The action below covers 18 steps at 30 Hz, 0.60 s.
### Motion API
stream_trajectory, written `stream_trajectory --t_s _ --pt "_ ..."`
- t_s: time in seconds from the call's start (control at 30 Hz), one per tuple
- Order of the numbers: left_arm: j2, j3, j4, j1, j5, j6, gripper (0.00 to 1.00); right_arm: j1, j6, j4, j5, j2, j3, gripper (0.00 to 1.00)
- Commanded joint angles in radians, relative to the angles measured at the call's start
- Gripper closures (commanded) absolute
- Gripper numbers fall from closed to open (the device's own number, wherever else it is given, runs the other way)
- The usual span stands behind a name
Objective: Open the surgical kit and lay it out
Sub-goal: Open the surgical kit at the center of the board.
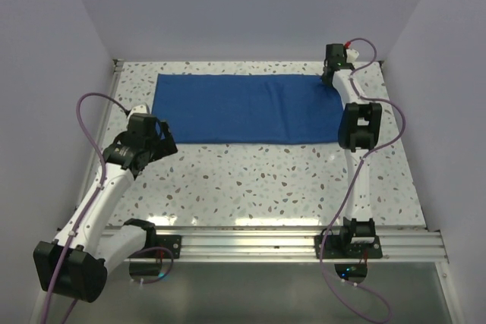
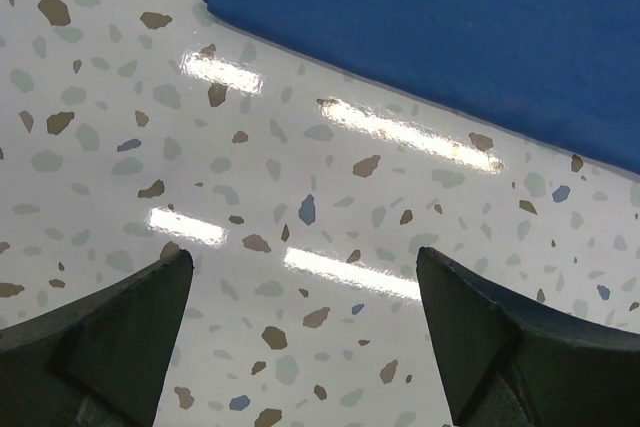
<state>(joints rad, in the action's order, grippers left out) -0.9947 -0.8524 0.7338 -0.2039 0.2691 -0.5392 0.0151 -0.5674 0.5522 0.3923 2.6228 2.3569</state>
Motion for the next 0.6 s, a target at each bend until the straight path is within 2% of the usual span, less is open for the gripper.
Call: stream_trajectory --t_s 0.0,0.27,0.57 --pt "0.01 -0.008 -0.002 0.0 0.007 0.013 0.02 0.002 -0.015 0.026 -0.041 0.029 -0.005 1.0" --pt "-0.004 -0.027 -0.022 0.0 -0.019 0.022 0.02 0.016 -0.006 0.035 -0.024 -0.079 -0.07 1.0" --pt "-0.042 -0.085 -0.036 0.001 -0.067 0.067 0.0 0.091 -0.008 0.06 0.032 -0.313 -0.232 1.0"
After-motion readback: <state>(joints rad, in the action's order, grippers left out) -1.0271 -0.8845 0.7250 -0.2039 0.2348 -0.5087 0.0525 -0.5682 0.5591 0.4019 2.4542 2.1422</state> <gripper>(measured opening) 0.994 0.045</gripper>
